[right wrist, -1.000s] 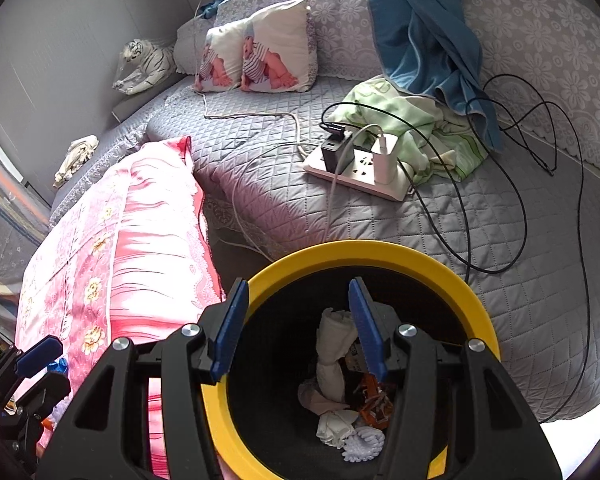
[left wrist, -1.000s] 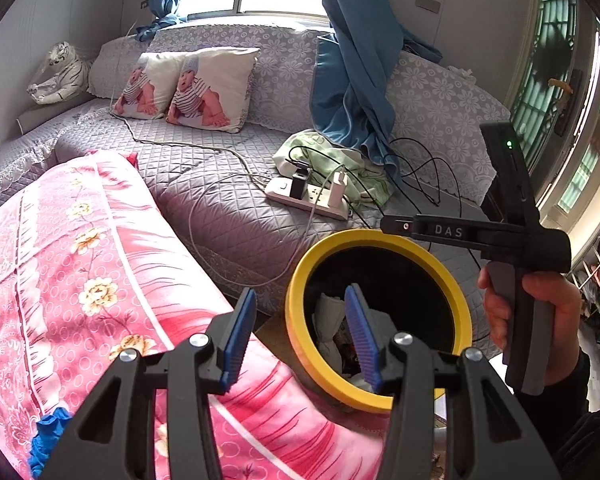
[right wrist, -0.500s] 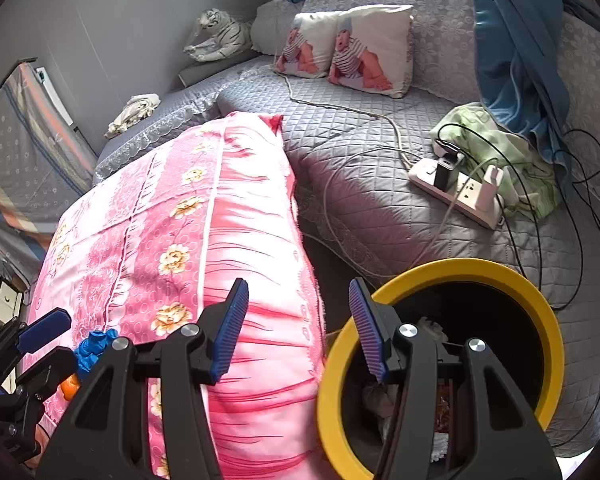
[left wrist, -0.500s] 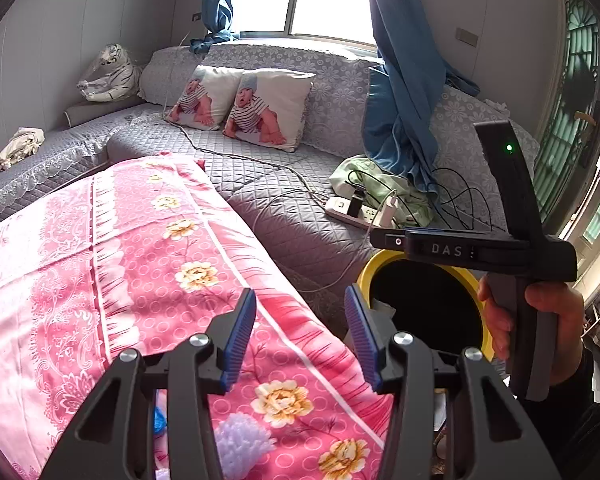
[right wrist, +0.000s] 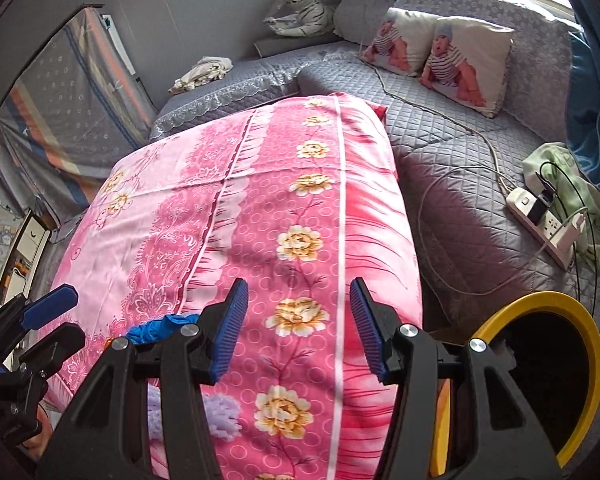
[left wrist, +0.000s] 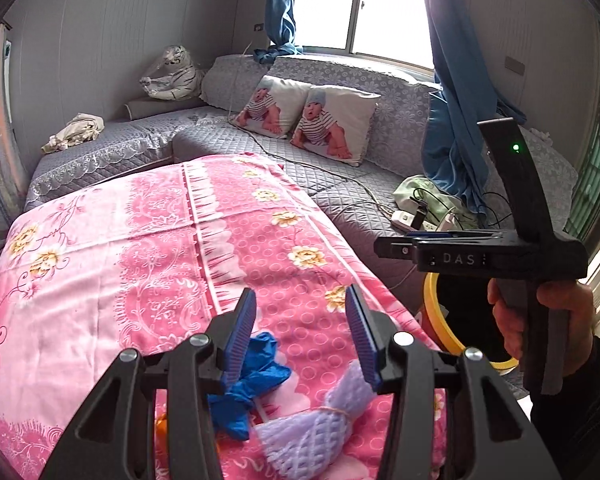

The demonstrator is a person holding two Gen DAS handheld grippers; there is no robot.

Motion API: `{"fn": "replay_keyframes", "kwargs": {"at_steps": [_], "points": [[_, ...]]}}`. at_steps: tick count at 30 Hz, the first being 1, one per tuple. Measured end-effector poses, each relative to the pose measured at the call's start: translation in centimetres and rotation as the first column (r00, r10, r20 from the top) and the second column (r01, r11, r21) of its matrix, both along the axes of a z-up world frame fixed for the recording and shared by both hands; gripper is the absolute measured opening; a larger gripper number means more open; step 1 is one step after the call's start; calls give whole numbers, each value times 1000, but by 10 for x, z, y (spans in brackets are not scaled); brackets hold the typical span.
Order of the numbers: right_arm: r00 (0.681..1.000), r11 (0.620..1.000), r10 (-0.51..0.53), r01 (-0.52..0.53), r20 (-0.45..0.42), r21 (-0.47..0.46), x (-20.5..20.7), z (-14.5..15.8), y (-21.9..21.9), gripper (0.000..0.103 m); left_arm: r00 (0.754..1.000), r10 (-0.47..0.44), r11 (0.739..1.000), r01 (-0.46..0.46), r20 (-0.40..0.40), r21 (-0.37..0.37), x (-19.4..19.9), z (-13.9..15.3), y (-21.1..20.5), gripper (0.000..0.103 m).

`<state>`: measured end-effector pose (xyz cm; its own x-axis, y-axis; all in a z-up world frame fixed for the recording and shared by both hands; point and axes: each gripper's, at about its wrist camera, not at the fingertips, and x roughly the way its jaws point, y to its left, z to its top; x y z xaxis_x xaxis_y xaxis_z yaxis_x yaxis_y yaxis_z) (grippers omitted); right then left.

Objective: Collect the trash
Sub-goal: 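Move both open tools back to the bed toward the orange and blue glove, then grasp the orange with the left tool while the right tool grasps the blue glove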

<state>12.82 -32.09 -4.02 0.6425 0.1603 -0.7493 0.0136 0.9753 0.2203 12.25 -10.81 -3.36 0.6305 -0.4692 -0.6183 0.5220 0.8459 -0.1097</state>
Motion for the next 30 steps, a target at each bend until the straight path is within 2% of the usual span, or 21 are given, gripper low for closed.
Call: {"fn": "replay_keyframes", "kwargs": {"at_steps": [8, 15, 30], "points": [[994, 994, 109, -109, -30, -16, 16, -7, 54, 50, 994, 107, 994, -107, -28, 18, 6, -14, 55, 44], [983, 984, 172, -174, -62, -30, 22, -16, 85, 50, 984, 166, 986, -164, -61, 35, 7, -30, 88, 44], [952, 967, 251, -255, -174, -2, 31, -50, 123, 50, 974, 159, 987, -151, -159, 61, -3, -73, 111, 44]]}}
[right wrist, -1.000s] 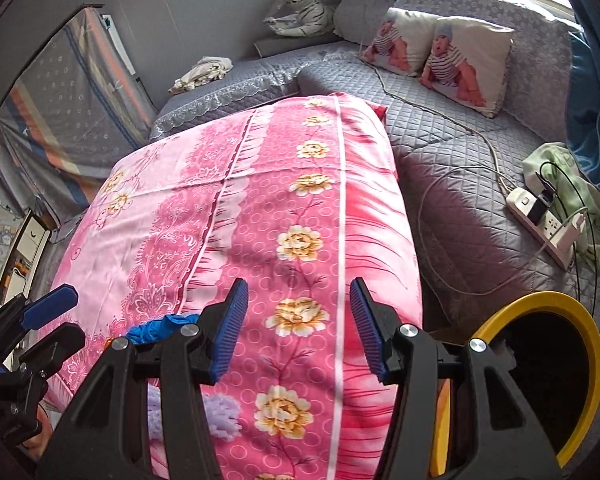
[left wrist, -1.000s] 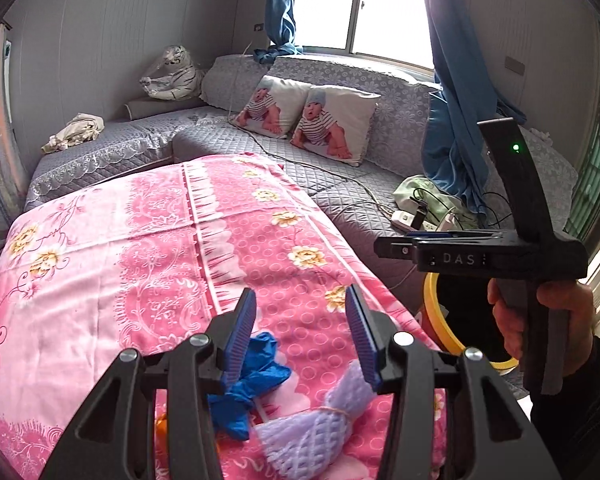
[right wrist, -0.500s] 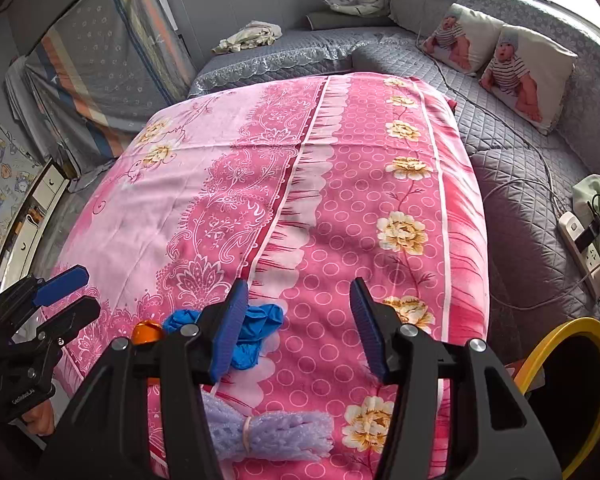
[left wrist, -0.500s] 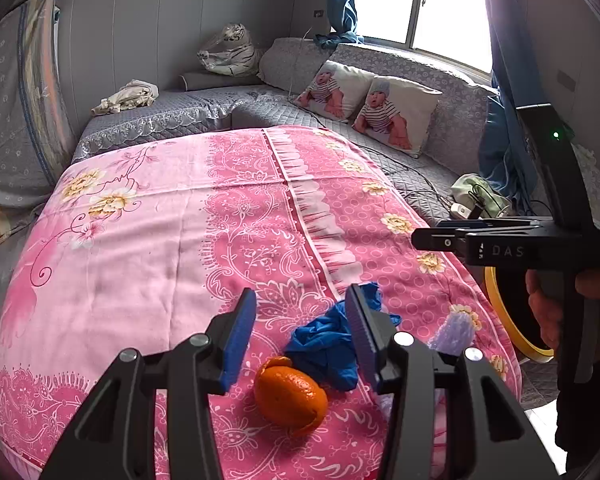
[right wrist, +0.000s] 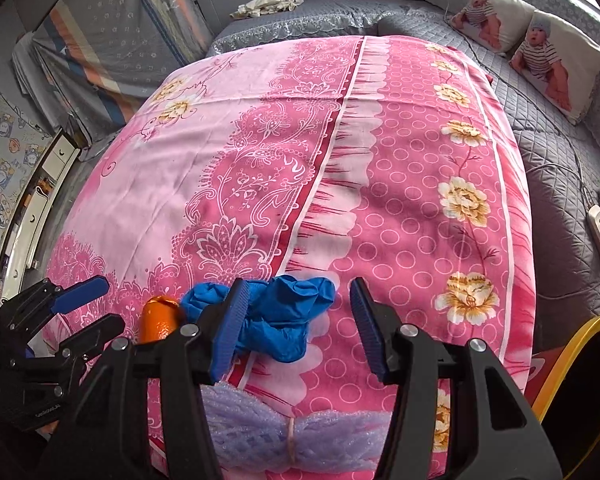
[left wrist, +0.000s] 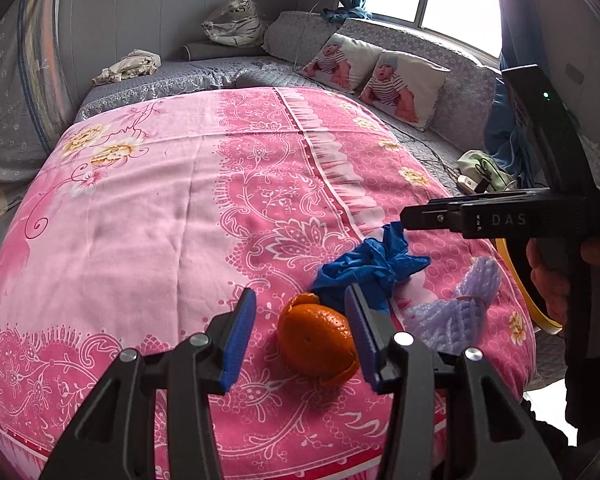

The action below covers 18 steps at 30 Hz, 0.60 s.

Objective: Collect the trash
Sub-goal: 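Grasp the orange with the left tool while the right tool grasps the blue glove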

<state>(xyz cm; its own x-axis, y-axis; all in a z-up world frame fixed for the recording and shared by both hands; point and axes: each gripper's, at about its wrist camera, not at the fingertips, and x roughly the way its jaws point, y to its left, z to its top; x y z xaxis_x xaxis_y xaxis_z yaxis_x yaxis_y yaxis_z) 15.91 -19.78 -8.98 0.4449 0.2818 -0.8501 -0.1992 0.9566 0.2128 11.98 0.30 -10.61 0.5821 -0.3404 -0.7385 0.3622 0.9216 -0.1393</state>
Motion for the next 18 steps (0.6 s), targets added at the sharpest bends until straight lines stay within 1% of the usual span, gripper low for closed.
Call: {"fn": "replay_keyframes", "kwargs": {"at_steps": [10, 18], "points": [[997, 999, 49, -48, -52, 13, 3, -14, 18, 50, 998, -35, 999, 36, -59, 5, 2, -19, -6, 44], [994, 997, 72, -71, -80, 18, 6, -23, 27, 51, 996, -50, 999, 50, -69, -3, 5, -24, -10, 46]]}}
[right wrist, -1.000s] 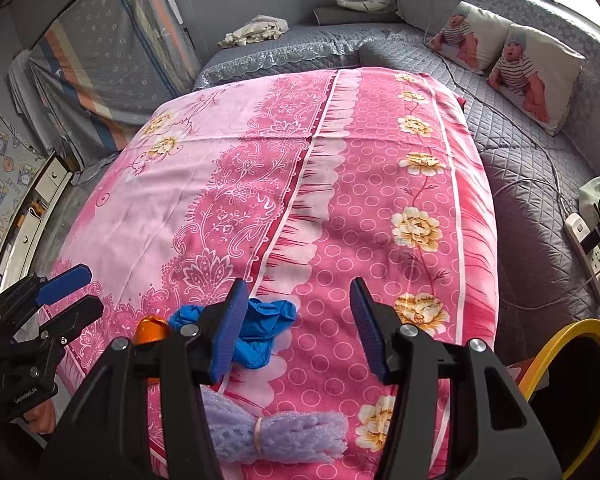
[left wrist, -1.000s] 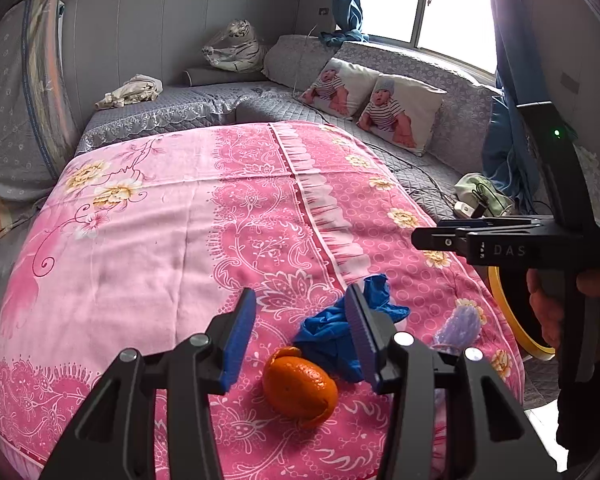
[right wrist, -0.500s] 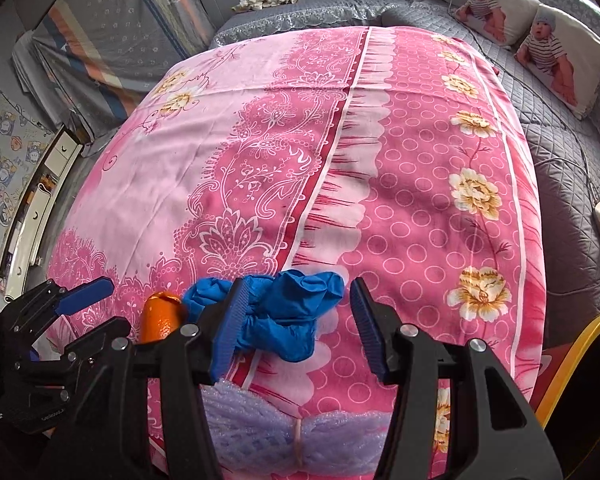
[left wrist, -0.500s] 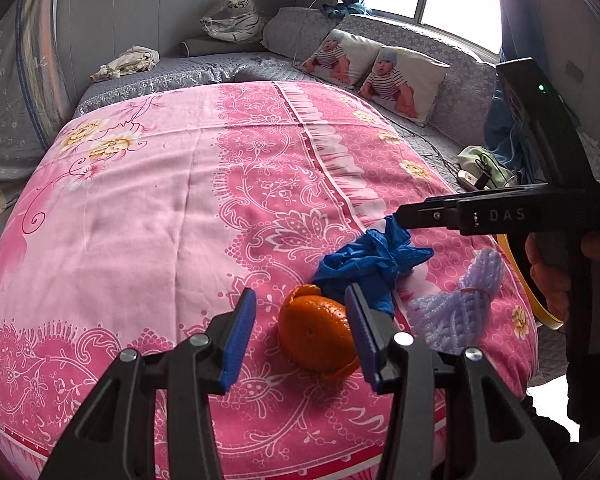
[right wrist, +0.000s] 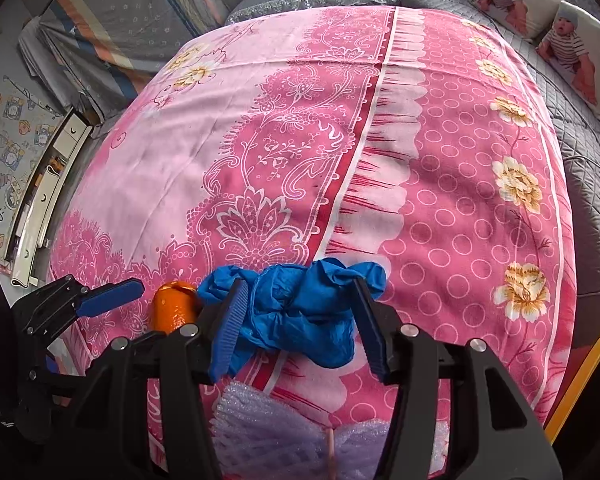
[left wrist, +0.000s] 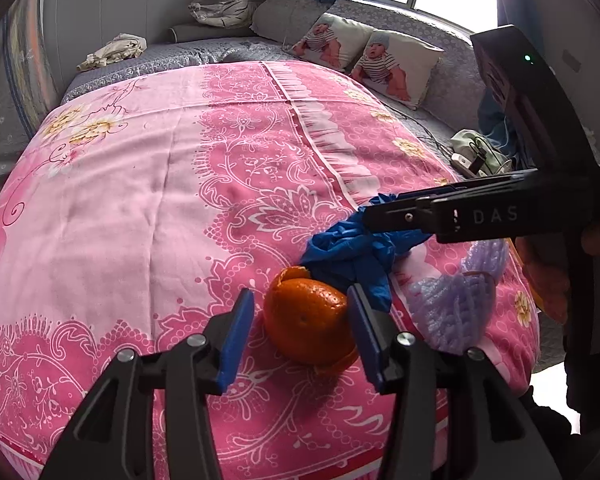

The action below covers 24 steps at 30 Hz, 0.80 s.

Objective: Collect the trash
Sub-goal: 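Grasp the orange with the left tool while the right tool grasps the blue glove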

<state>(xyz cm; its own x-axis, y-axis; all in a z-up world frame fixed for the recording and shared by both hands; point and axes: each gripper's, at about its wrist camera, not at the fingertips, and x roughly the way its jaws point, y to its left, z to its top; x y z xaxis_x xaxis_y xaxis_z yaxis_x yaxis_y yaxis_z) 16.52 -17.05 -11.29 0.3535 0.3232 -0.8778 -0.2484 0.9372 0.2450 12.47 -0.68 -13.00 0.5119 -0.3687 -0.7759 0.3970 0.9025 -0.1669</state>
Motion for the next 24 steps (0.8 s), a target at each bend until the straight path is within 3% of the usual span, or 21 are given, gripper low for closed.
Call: {"fn": "replay_keyframes", "kwargs": {"at_steps": [3, 17, 24], "points": [[1000, 1000, 5, -5, -12, 6, 2, -4, 2, 54, 1000, -13, 1000, 13, -3, 1, 0, -2, -3, 47], [999, 1000, 27, -26, -44, 9, 10, -19, 6, 51, 999, -38, 999, 38, -10, 13, 12, -11, -17, 47], [998, 999, 32, -31, -47, 17, 15, -20, 7, 32, 999, -36, 999, 36, 5, 19, 13, -12, -19, 45]]}}
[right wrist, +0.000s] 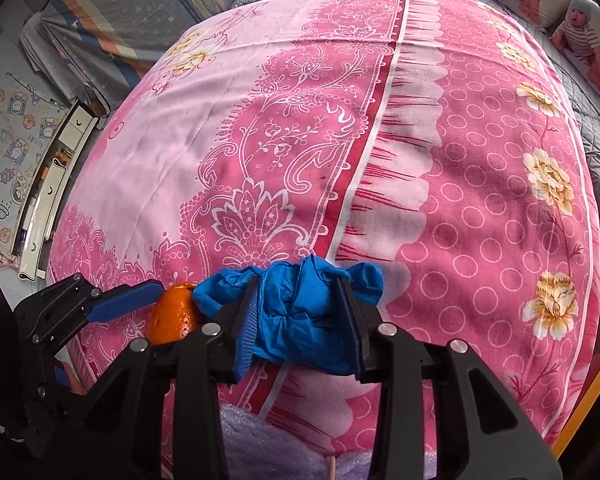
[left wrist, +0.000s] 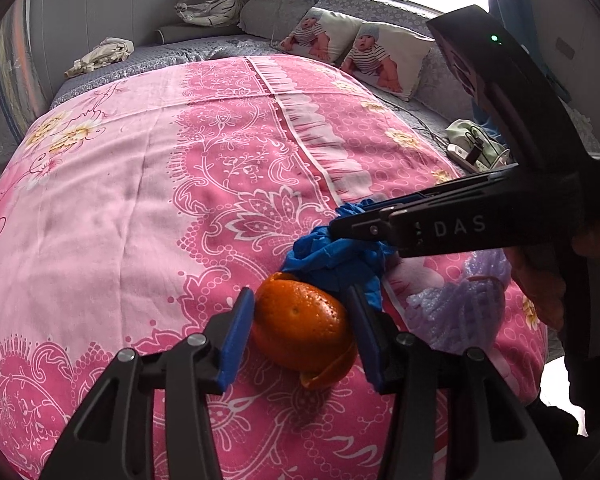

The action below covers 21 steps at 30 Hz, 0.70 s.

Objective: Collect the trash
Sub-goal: 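Grasp the orange with the left tool while the right tool grasps the blue glove, then carry the orange and blue glove over the yellow bin with both tools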

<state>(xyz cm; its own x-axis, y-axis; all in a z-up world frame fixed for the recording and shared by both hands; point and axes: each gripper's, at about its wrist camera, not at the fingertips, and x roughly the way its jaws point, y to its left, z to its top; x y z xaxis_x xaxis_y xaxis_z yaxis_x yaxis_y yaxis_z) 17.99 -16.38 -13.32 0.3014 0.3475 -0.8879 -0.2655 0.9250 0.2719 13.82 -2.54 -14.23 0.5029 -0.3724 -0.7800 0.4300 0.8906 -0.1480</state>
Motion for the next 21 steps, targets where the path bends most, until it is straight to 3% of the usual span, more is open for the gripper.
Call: {"fn": "replay_keyframes", "kwargs": {"at_steps": [7, 21], "points": [[999, 1000, 15, -15, 28, -12, -2, 5, 4, 18, 1000, -5, 1000, 5, 20, -1, -5, 1, 1, 37], [989, 997, -69, 64, 129, 39, -6, 44, -28, 14, 997, -26, 1000, 26, 79, 2, -21, 28, 3, 34]]}}
